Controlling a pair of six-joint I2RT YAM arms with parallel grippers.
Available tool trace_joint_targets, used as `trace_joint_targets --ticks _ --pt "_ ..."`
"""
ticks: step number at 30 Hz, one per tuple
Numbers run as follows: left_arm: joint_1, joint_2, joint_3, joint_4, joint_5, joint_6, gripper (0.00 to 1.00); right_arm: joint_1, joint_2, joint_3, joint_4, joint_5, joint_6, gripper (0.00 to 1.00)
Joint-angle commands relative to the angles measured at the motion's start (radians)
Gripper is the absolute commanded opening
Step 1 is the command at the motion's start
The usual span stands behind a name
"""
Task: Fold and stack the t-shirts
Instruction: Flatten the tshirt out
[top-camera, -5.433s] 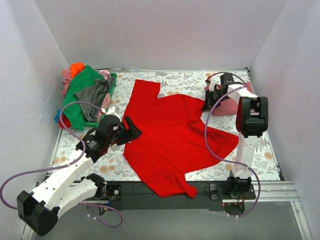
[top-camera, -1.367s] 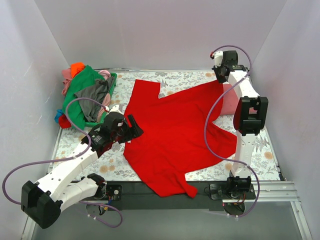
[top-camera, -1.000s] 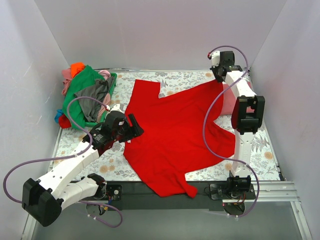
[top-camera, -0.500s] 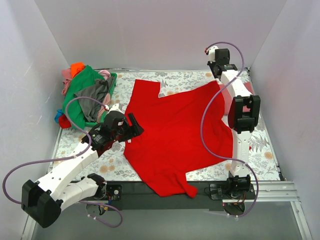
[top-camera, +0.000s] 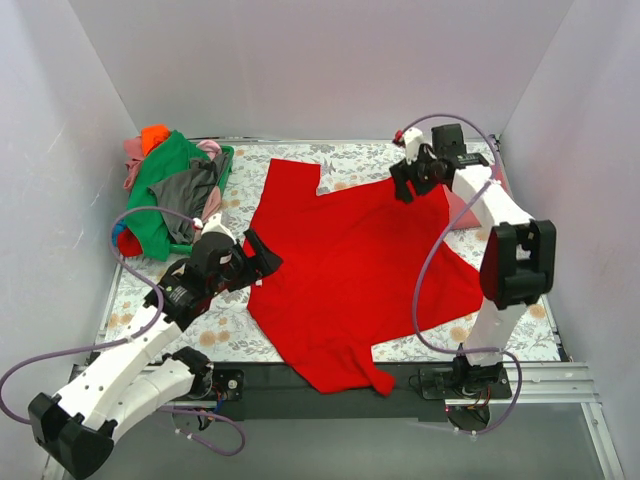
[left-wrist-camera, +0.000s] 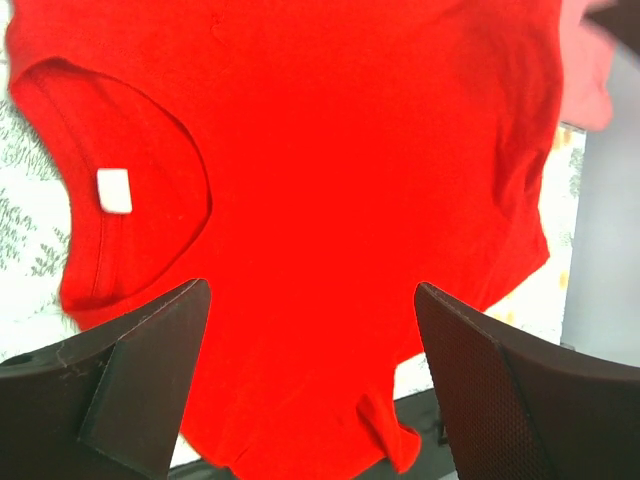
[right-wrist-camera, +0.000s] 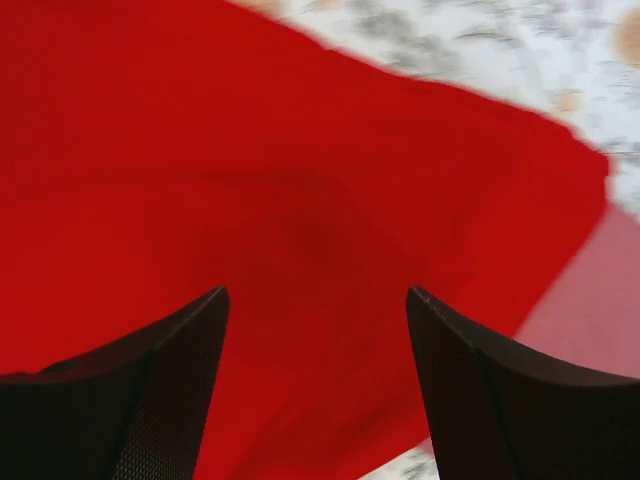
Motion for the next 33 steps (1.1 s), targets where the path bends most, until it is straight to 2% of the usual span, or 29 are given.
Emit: trace_joint_targets --ticks 1,5,8,9,14,21,25,28,29,30,31,33 --pt "0.001 -0.088 -0.032 -0.055 -0.001 -0.028 0.82 0.011 -0.17 -0.184 -0.118 -0.282 -0.091 0.78" --pt "0.003 -0.163 -0.058 -0.07 0.024 -0.037 0.82 -0.012 -0.381 -0.425 -0.15 -0.169 -0.142 0.77" --pt "0.003 -0.192 -0.079 -0.061 0.045 -0.039 0.82 -0.129 -0.487 -0.569 -0.194 -0.141 -0.13 0.72" --pt "0.004 -0.195 -0.082 -0.057 0.051 -0.04 0.82 -0.215 -0.512 -0.598 -0.202 -0.143 -0.136 0.7" --pt "0.004 -0.18 -0.106 -0.015 0.09 -0.028 0.81 -0.363 -0.618 -0.758 -0.201 -0.004 -0.223 0.7" --pt "0.004 -0.177 -0.125 0.0 0.091 -0.017 0.81 -0.521 -0.487 -0.78 -0.13 0.026 -0.252 0.69" --pt "0.004 -0.191 -0.133 -0.004 0.121 -0.02 0.81 -0.545 -0.402 -0.769 -0.115 0.017 -0.257 0.64" --pt "0.004 -0.189 -0.139 -0.003 0.117 -0.02 0.81 -0.552 -0.368 -0.778 -0.112 0.017 -0.262 0.55" --pt "0.004 -0.188 -0.139 -0.004 0.119 -0.019 0.81 -0.55 -0.362 -0.783 -0.112 0.017 -0.263 0.45" --pt "0.004 -0.186 -0.138 -0.004 0.117 -0.017 0.81 -0.555 -0.367 -0.787 -0.112 0.018 -0.269 0.4" --pt "0.004 -0.183 -0.136 -0.006 0.116 -0.017 0.81 -0.559 -0.371 -0.801 -0.112 0.026 -0.274 0.25" --pt "0.004 -0.181 -0.133 -0.007 0.111 -0.013 0.81 -0.576 -0.397 -0.81 -0.115 0.036 -0.285 0.13"
